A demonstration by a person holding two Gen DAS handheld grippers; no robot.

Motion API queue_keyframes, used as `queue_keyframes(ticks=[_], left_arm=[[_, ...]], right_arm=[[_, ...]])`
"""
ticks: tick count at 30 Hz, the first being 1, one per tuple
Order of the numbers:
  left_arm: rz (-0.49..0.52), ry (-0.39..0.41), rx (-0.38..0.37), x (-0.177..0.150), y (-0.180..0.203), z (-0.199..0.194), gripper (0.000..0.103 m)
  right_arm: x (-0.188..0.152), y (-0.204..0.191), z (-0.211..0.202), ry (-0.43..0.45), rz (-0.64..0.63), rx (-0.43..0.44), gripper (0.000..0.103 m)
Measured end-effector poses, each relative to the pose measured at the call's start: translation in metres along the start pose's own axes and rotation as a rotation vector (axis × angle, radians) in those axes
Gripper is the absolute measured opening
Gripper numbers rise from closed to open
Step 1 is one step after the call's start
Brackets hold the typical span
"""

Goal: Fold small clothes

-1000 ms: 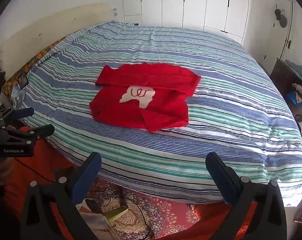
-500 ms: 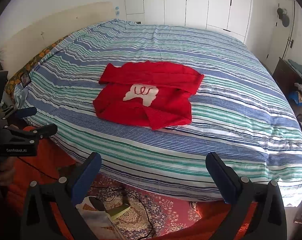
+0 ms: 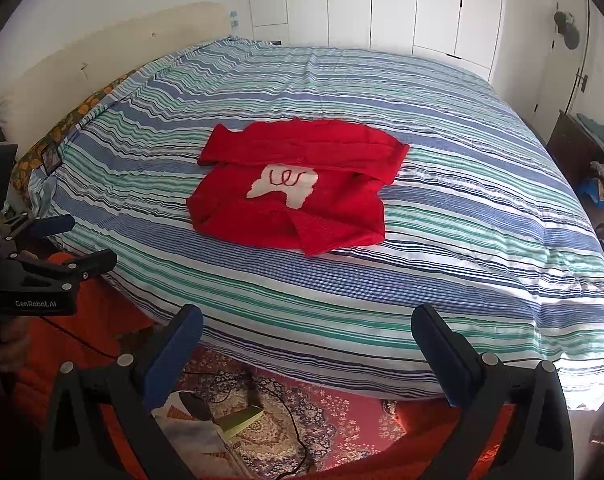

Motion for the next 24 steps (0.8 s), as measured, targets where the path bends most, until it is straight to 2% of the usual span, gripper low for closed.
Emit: queue_keyframes(ticks=[24], left_arm=[[-0.014,-0.007,0.027,-0.0013,-0.0071,-0.0013,0.102]], right_arm=[[-0.0009,0.0025,0.0001,-0.007,0.017,-0.004,0.103]])
Point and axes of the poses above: each gripper's, at about its wrist camera, not at the fingertips, and z roughly the way its jaws point, y to its right, x to its top, the point moved 10 cm from there along z, roughly the way its jaws point, and after that the axes turned 9 degrees about -x, right-handed, at the moved point
